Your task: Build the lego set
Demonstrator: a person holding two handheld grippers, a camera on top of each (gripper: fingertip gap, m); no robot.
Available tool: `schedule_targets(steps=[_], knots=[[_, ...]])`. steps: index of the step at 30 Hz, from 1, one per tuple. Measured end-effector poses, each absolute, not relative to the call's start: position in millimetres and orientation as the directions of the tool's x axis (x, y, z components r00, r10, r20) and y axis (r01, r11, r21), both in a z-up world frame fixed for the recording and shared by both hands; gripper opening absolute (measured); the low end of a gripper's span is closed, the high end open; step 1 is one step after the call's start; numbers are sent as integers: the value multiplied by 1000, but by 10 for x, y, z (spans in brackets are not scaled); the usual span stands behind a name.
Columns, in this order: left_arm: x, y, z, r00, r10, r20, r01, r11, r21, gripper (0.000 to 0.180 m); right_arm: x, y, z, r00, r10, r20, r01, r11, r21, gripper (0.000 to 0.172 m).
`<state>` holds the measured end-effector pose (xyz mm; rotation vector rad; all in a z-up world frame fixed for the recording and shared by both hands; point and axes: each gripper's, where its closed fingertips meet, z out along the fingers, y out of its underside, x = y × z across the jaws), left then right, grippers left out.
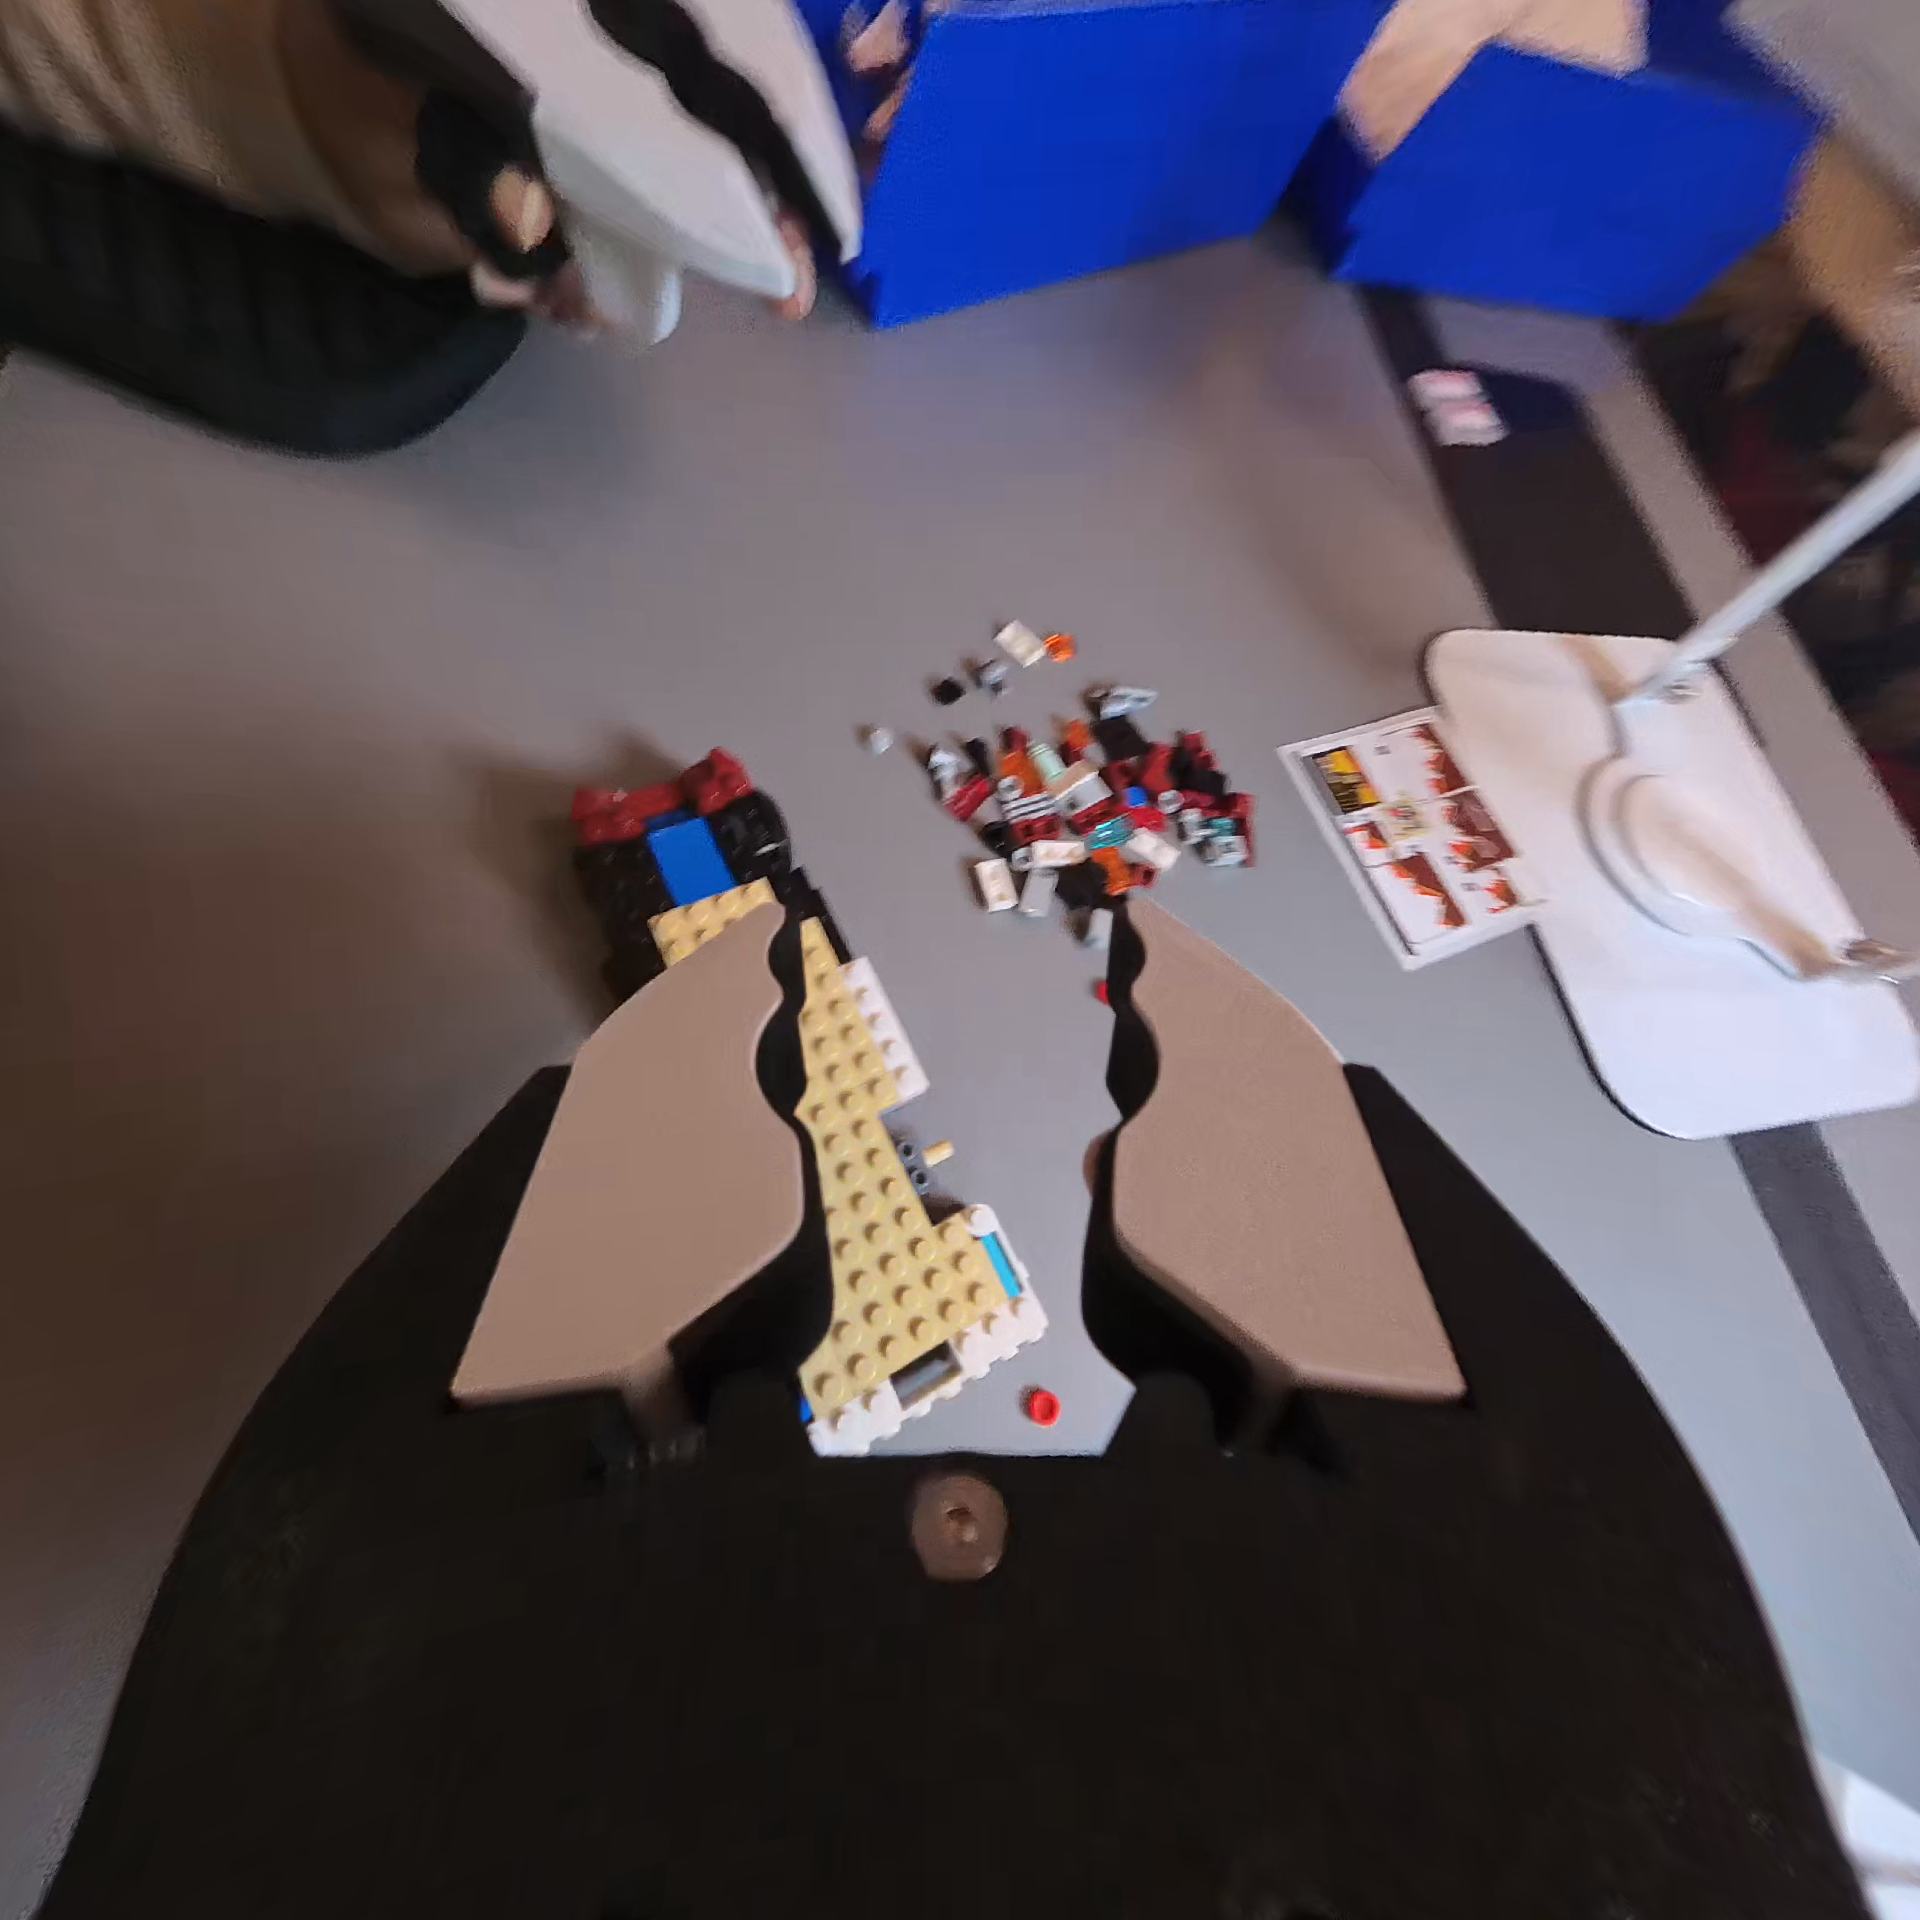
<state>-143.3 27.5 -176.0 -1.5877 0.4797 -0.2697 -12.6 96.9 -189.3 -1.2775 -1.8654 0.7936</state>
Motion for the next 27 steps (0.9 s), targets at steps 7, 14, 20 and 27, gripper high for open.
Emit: schedule_targets(steps=[7, 14, 20, 27], knots=[[-1739, 384, -1451, 954, -282, -102, -91, 53, -994, 0, -47, 1427, -1505, 147, 971, 186, 205, 154, -966, 24], [-1662, 696, -1084, 975, -222, -12, 7, 84, -996, 0, -47, 1809, -1299, 362, 920, 152, 85, 129, -988, 0], [-1686, 776, -1446, 975, -216, -57, -44, 62, -997, 0, -298, 2206, -892, 455, 876, 158, 20, 167, -986, 0], [-1642, 799, -1647, 961, -273, -46, -40, 28, -999, 0, -895, 2690, -452, 488, 856, 171, -54, 226, -973, 1]])
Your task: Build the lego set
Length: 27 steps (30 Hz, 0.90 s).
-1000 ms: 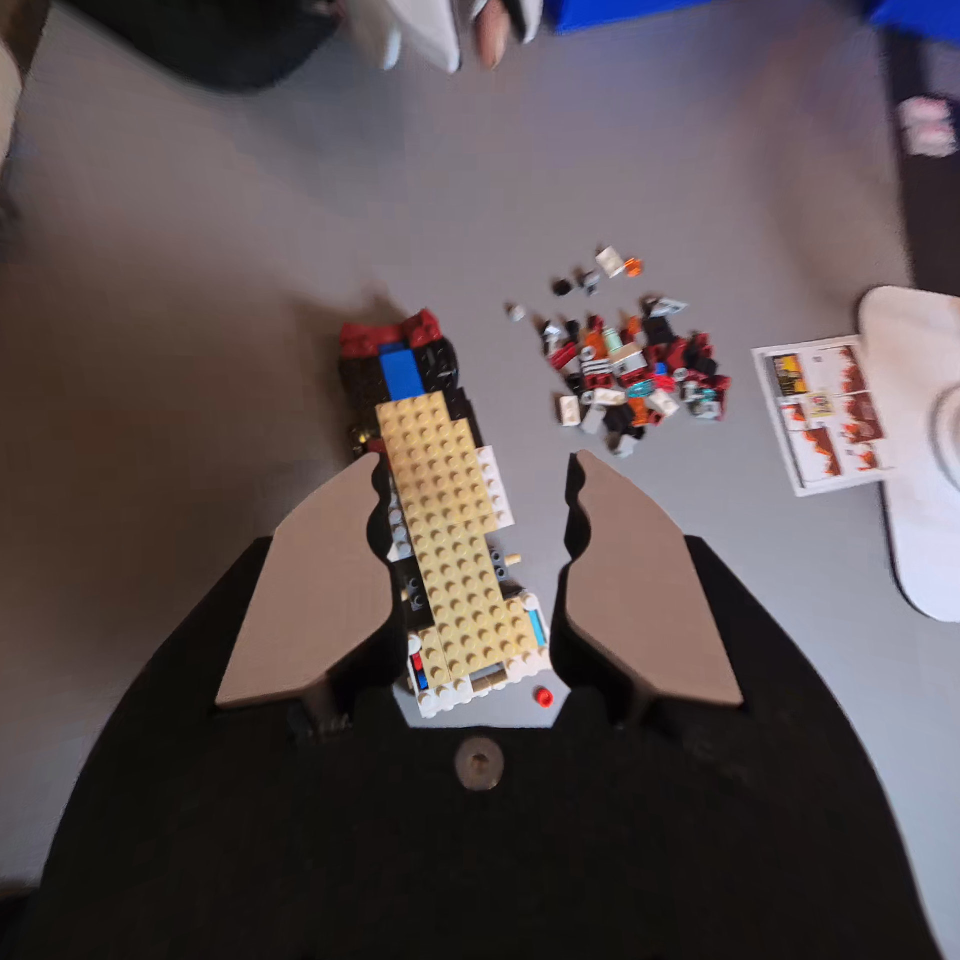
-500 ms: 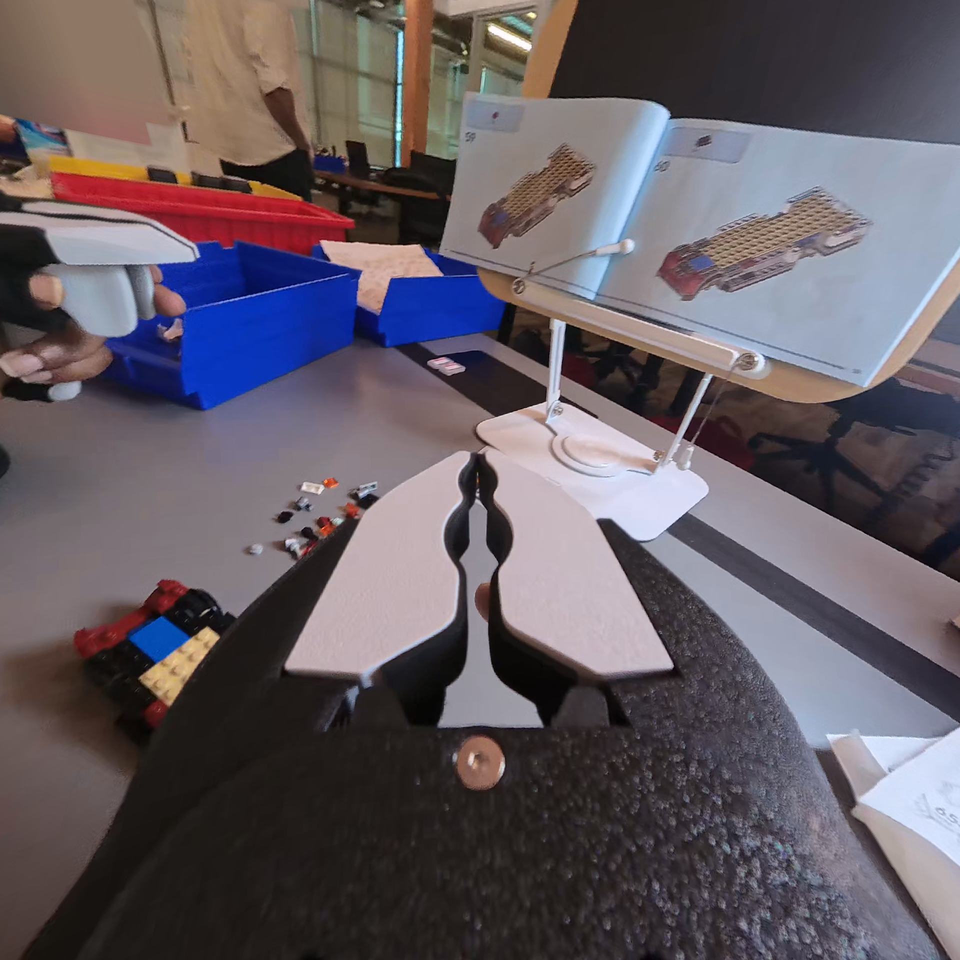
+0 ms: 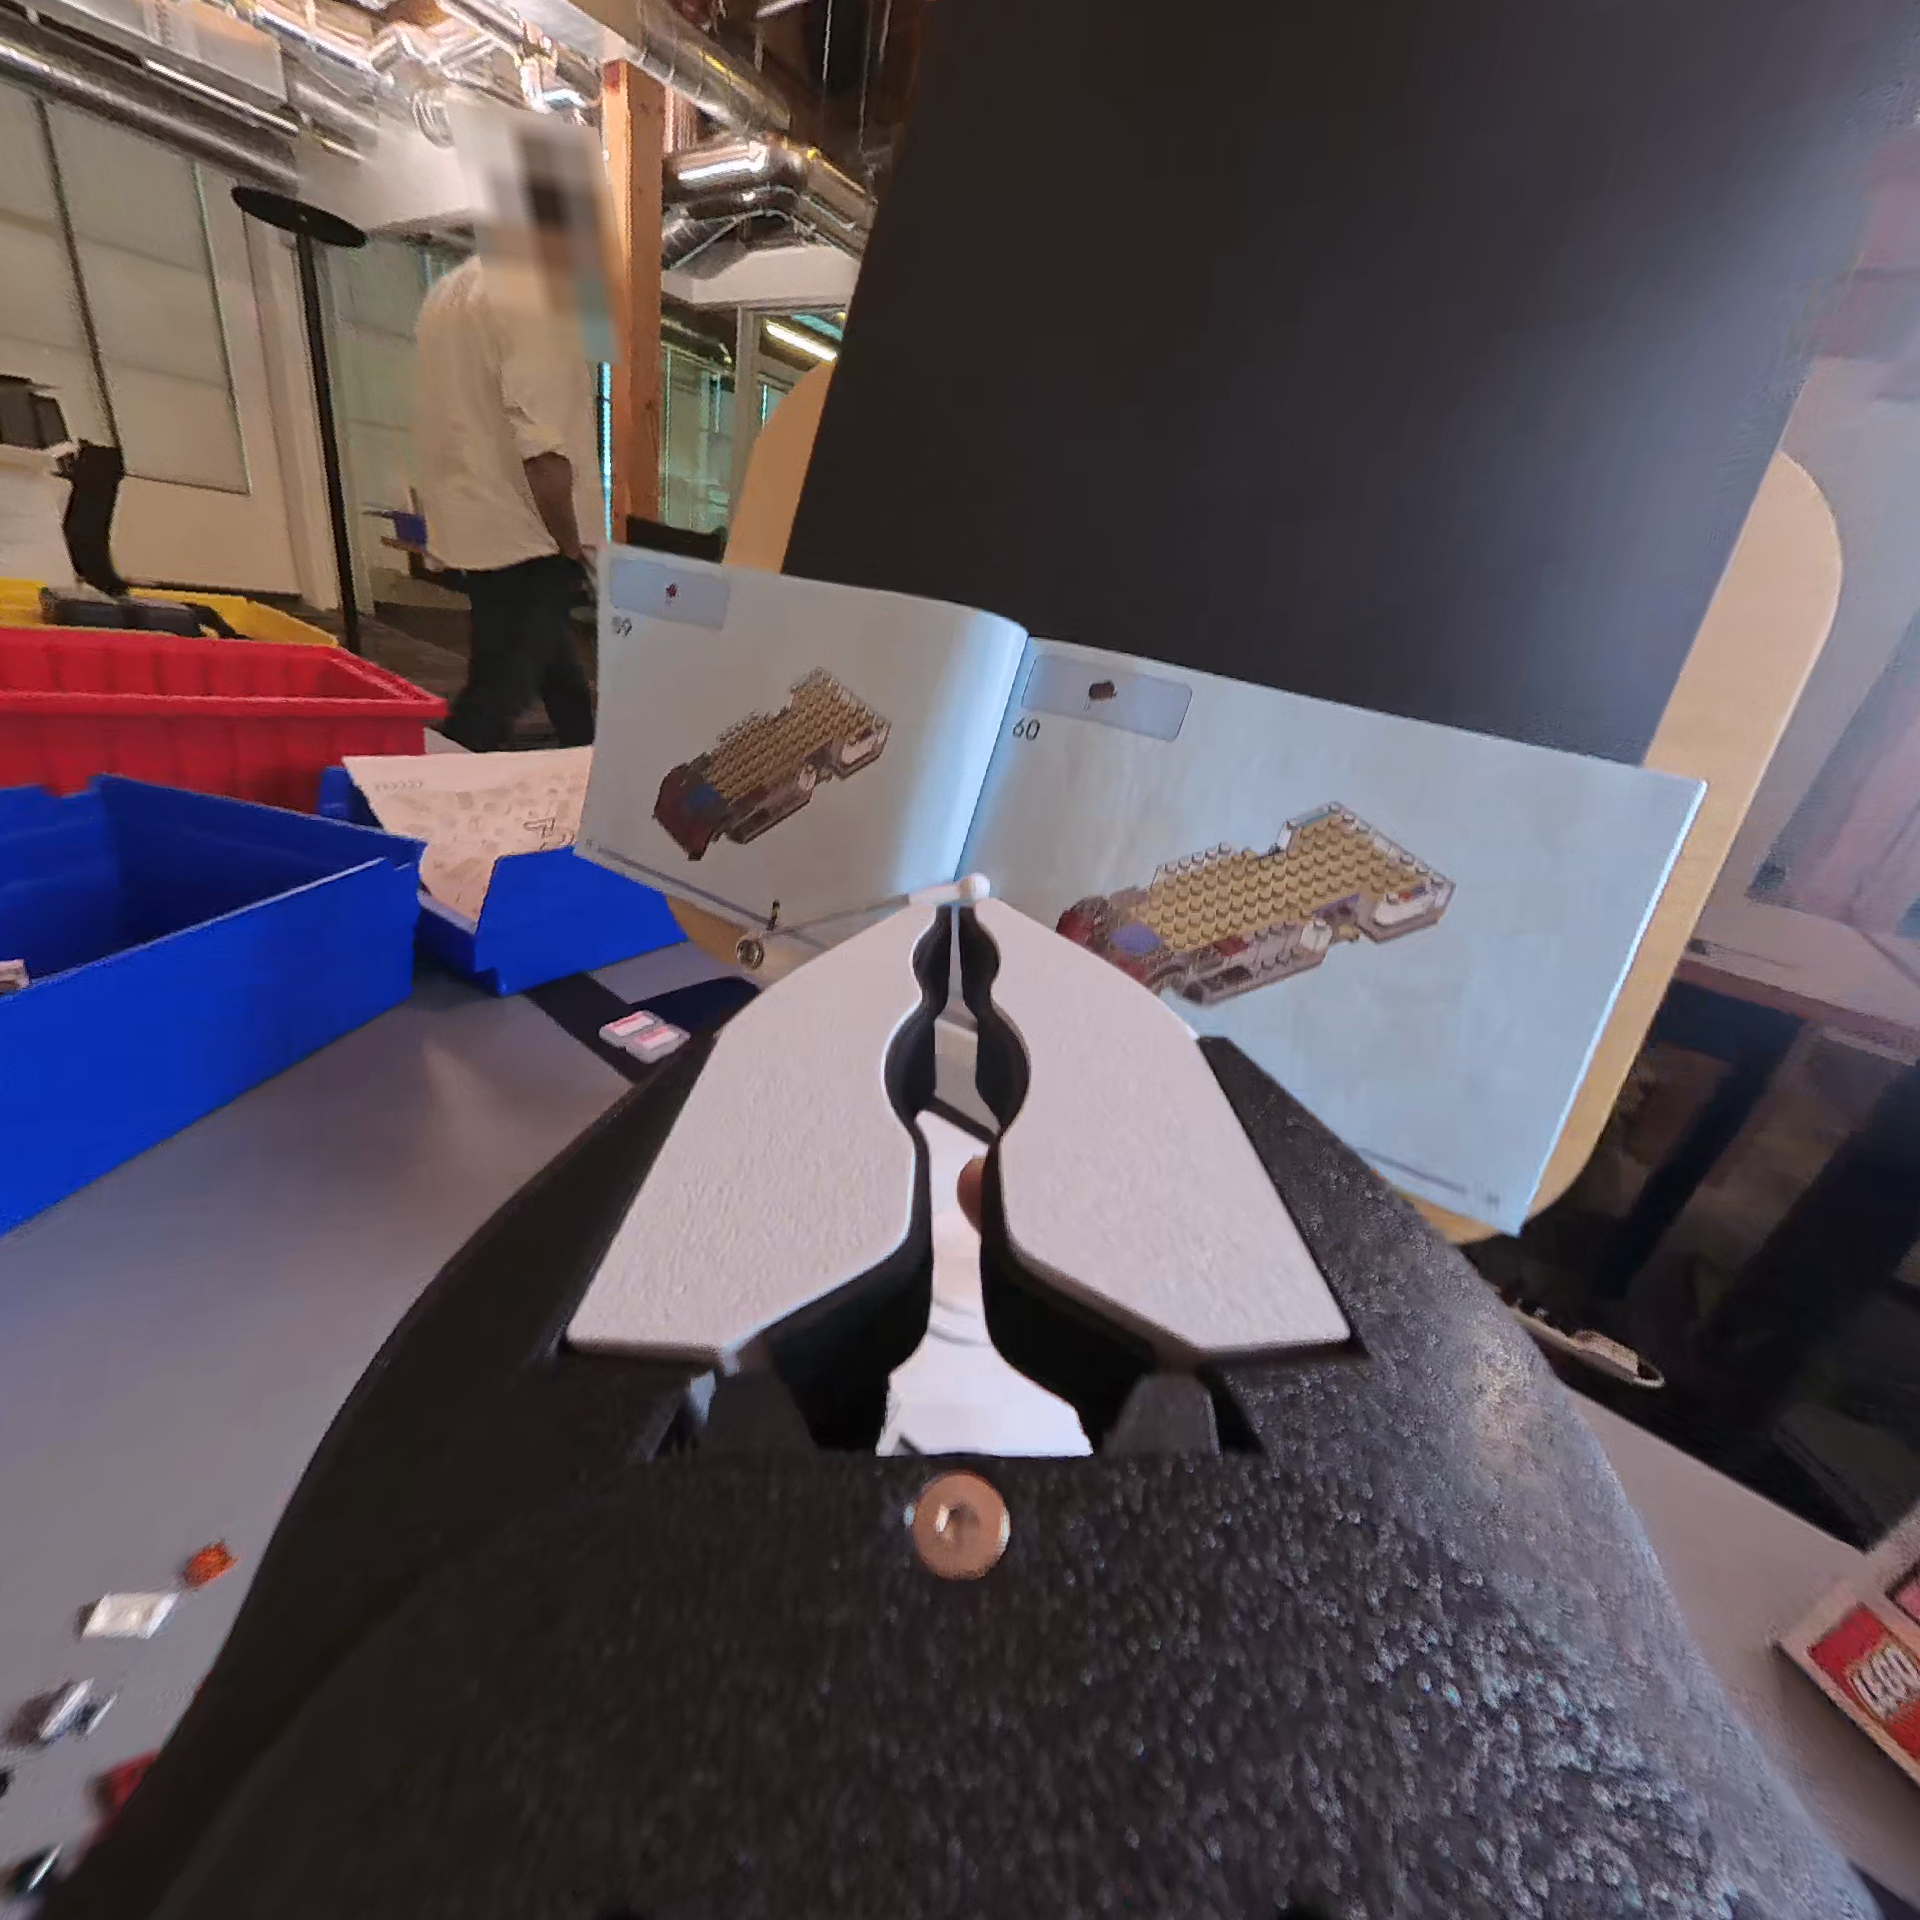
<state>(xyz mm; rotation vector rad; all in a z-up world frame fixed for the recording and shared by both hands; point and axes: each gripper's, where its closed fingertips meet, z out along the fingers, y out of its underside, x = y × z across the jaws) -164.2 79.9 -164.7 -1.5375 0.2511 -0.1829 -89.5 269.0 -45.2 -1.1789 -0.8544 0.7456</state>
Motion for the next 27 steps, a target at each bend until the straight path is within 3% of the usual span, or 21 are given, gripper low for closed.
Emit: schedule_targets(steps=[16, 27], knots=[[-1613, 789, -1645, 946, -326, 1, 6, 14, -1000, 0, -1673, 3475, -262, 523, 831, 188, -30, 238, -971, 4], [-1697, 801, -1662, 956, -293, 5, 5, 0, -1000, 0, -1140, 2666, -301, 386, 892, 235, -62, 280, -958, 7]])
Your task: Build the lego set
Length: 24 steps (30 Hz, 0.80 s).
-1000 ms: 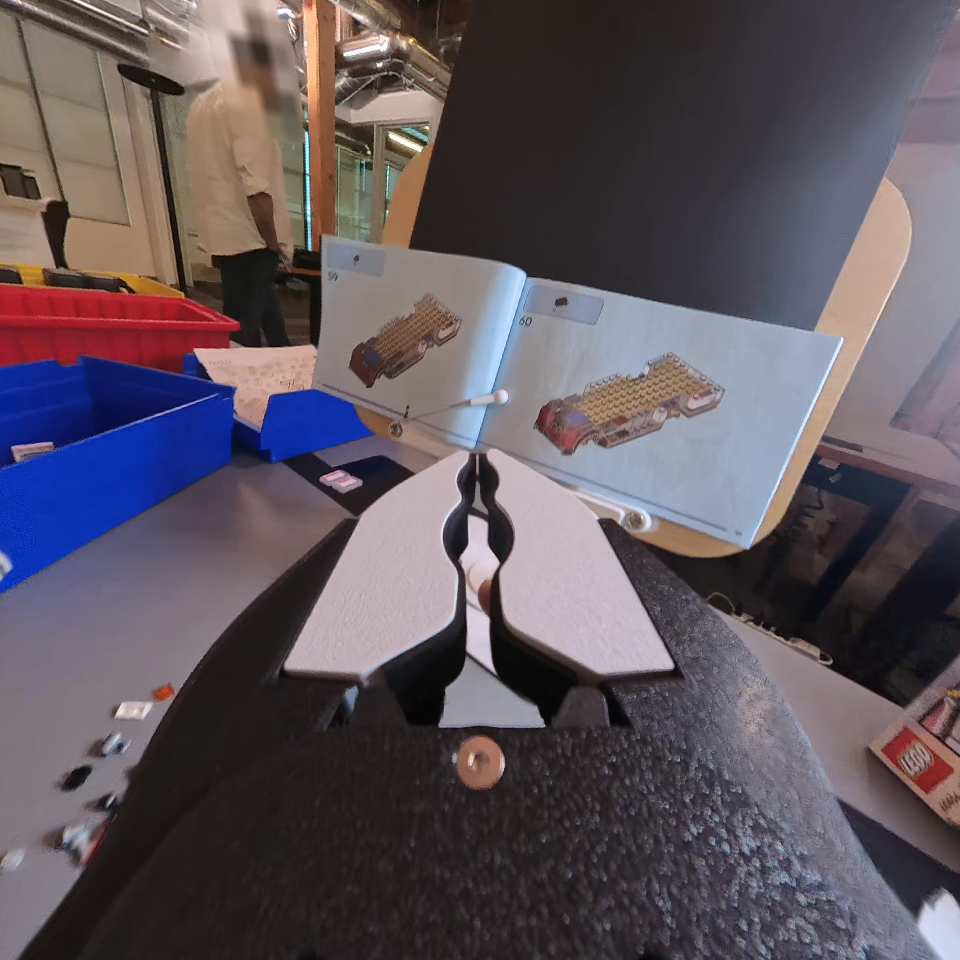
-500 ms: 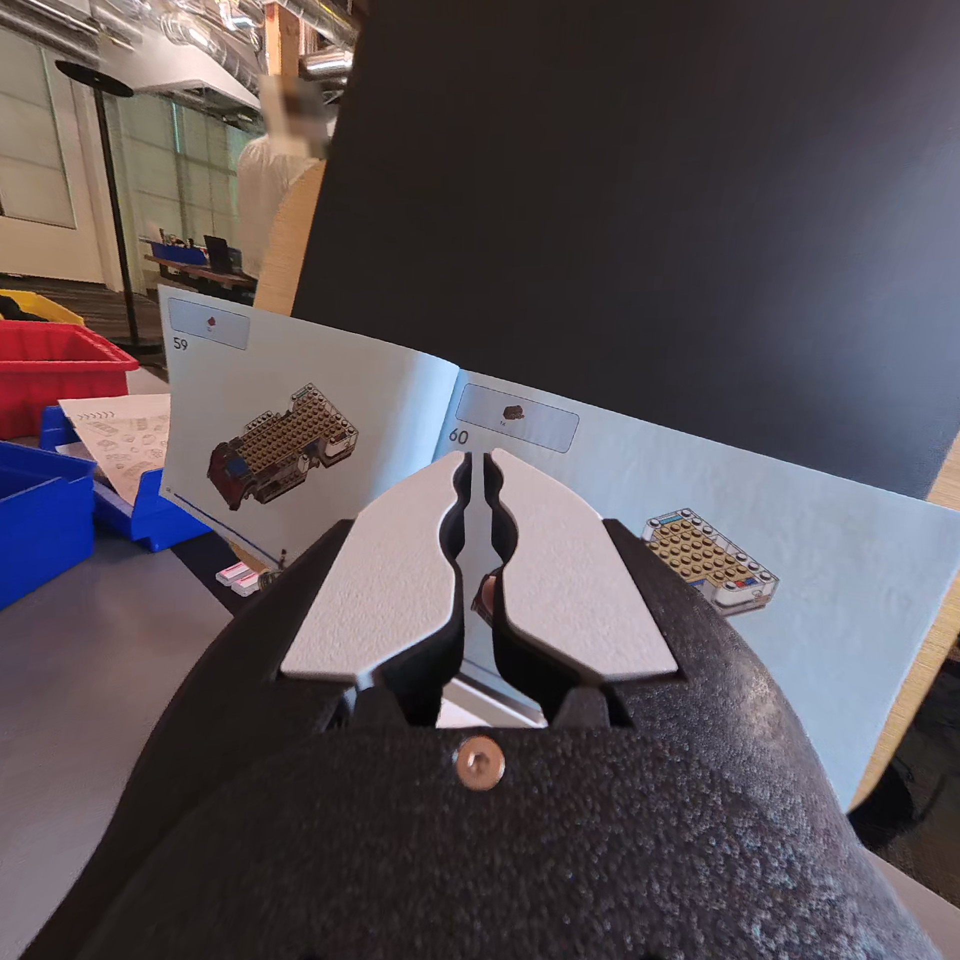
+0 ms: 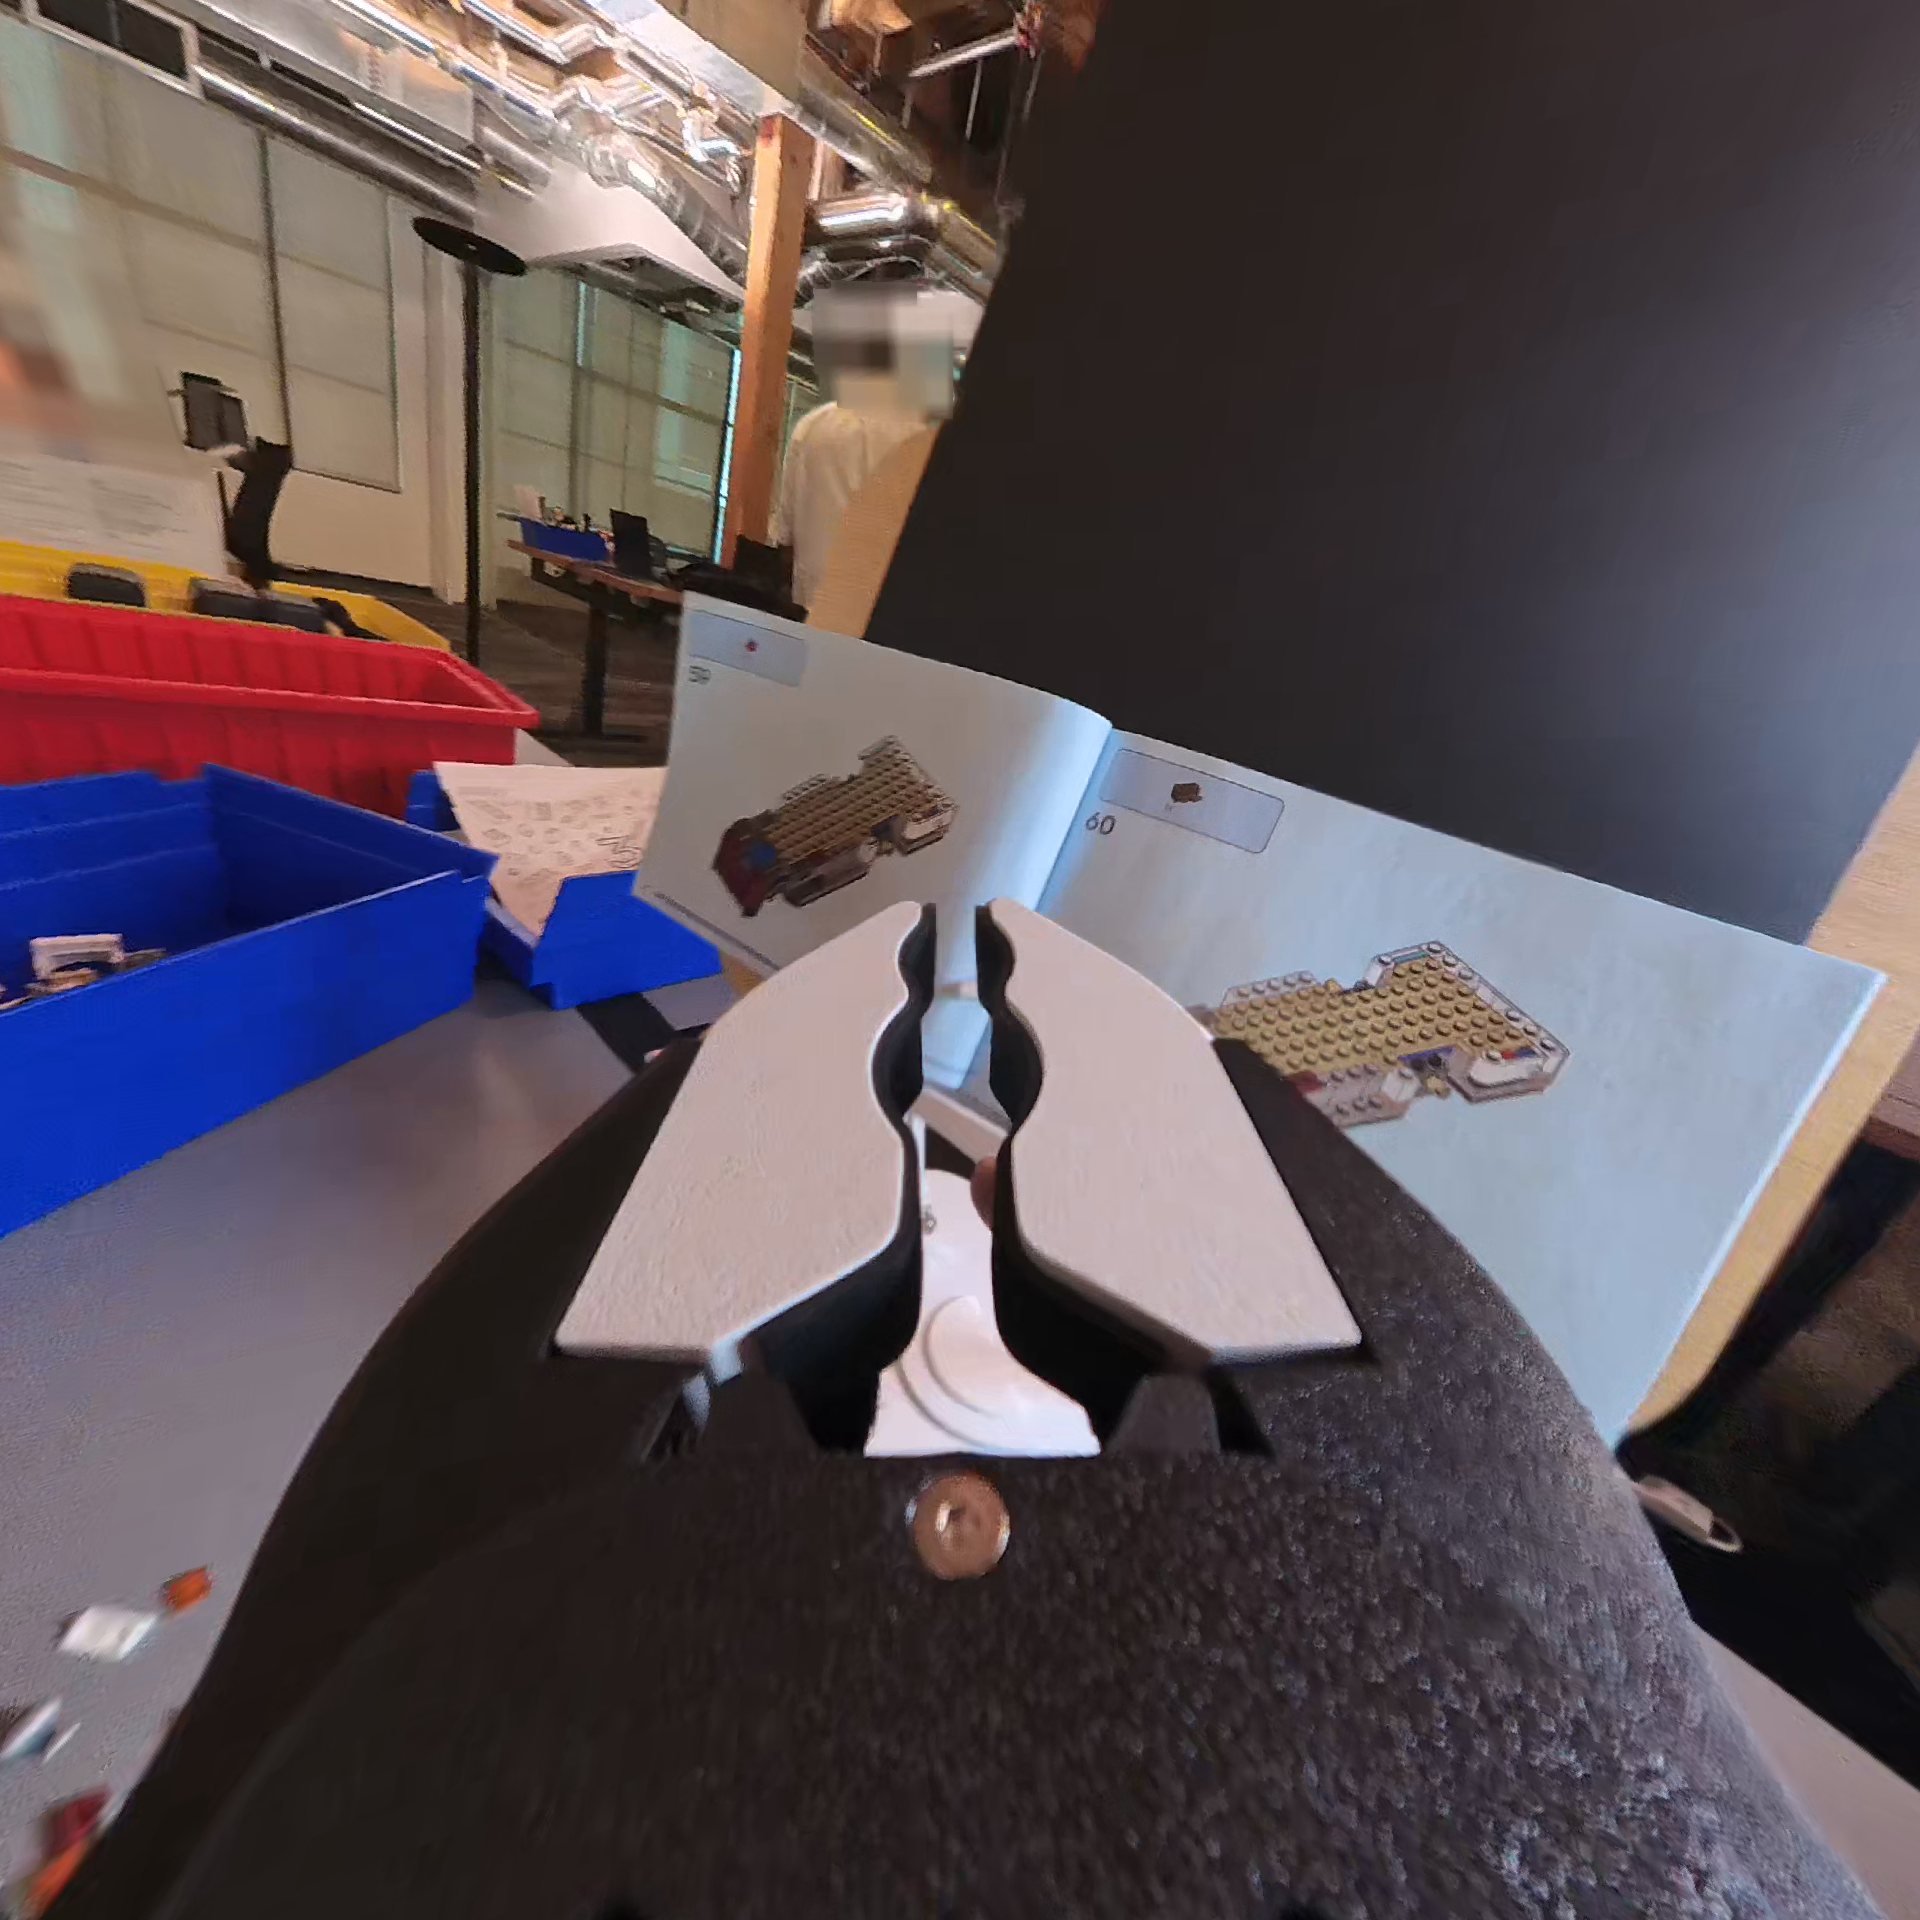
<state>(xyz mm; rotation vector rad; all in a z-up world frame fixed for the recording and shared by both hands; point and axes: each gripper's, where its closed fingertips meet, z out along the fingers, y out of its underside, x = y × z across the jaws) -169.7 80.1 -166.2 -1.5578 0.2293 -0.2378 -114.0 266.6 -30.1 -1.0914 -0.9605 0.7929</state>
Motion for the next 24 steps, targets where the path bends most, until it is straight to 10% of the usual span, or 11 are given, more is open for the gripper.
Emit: schedule_targets(steps=[24], knots=[[-1390, 992, -2295, 894, -444, -59, -179, -234, -956, 6, 269, 1524, -1642, 301, 944, 137, 74, 120, -990, 31]])
